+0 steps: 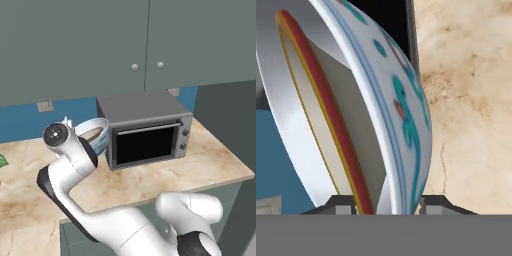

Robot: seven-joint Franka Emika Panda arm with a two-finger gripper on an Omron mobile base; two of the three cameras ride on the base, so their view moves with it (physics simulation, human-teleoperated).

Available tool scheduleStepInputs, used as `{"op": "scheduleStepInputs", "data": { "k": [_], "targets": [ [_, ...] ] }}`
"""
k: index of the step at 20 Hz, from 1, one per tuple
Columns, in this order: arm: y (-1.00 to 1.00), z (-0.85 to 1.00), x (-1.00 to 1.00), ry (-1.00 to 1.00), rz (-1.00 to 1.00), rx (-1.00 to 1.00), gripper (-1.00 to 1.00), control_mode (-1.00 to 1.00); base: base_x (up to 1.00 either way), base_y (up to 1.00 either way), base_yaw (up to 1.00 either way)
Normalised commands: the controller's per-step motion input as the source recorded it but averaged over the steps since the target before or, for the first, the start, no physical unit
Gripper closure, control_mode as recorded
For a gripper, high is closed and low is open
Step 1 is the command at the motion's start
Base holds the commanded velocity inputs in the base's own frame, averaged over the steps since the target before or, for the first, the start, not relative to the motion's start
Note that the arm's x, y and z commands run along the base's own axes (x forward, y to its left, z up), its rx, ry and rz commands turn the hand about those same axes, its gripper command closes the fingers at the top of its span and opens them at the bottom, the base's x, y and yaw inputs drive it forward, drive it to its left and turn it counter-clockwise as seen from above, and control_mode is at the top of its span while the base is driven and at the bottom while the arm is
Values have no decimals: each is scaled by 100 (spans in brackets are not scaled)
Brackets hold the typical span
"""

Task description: Pick up the bowls on the counter and stack them on top of one another in the open cabinet. Place the smaller bowl on top of the larger bowl.

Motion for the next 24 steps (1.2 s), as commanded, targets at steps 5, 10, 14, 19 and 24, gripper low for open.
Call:
{"op": "scheduleStepInputs", "data": {
  "k": [5, 10, 14, 19, 24],
  "targets": [
    [-7, 32, -59, 0, -20, 7, 100, -100, 0, 0, 0],
    [-5, 34, -54, -4, -20, 10, 100, -100, 0, 0, 0],
    [0, 27, -37, -8, -14, 11, 100, -100, 0, 0, 0],
    [-1, 17, -31, -10, -11, 12, 100, -100, 0, 0, 0],
    [-11, 17, -28, -6, -12, 17, 100, -100, 0, 0, 0]
  ]
}}
